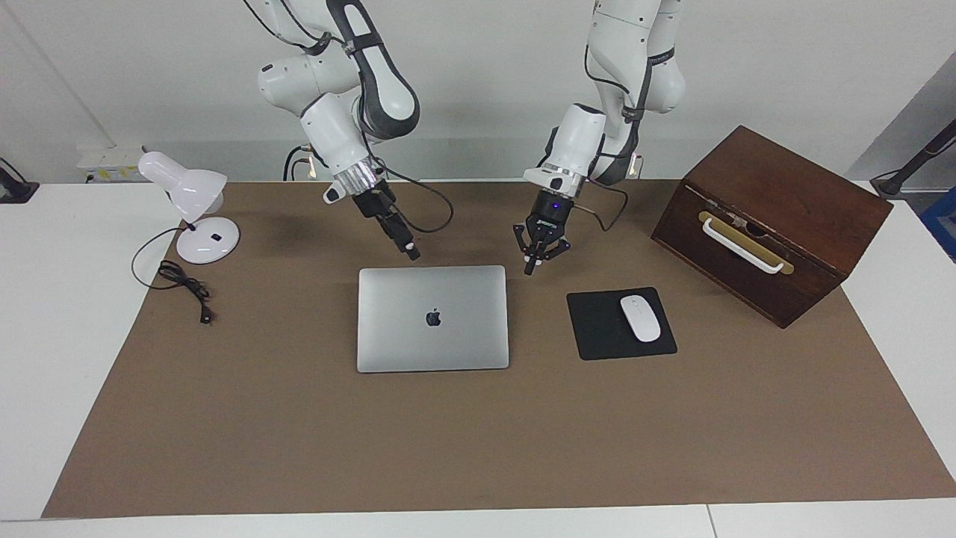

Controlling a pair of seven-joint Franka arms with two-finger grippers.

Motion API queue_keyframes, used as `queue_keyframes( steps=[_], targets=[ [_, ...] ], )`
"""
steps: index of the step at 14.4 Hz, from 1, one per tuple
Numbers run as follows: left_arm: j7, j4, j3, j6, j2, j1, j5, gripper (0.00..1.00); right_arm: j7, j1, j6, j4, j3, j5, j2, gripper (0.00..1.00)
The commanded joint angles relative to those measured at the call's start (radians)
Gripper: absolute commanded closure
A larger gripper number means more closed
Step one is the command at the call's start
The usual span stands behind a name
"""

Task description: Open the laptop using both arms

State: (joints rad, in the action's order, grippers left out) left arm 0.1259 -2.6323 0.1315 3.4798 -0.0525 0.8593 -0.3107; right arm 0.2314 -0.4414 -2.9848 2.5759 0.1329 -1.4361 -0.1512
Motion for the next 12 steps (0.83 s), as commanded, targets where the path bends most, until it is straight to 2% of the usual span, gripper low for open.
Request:
queue_keyframes(
  steps=[1,6,12],
  targets=[
    [0.003,0.067,0.011,0.024,-0.073,0.021,-0.025,1.0,-0.047,-0.002,-0.04,-0.033,0.001,-0.041,0.033,0.0],
    [0.0,0.115,0.014,0.024,-0.135,0.044,-0.025,1.0,-0.047,-0.003,-0.045,-0.065,0.001,-0.041,0.062,0.0],
    [-0.006,0.106,0.016,0.024,-0.138,0.076,-0.028,1.0,-0.049,-0.002,-0.046,-0.089,0.001,-0.041,0.09,0.0]
  ],
)
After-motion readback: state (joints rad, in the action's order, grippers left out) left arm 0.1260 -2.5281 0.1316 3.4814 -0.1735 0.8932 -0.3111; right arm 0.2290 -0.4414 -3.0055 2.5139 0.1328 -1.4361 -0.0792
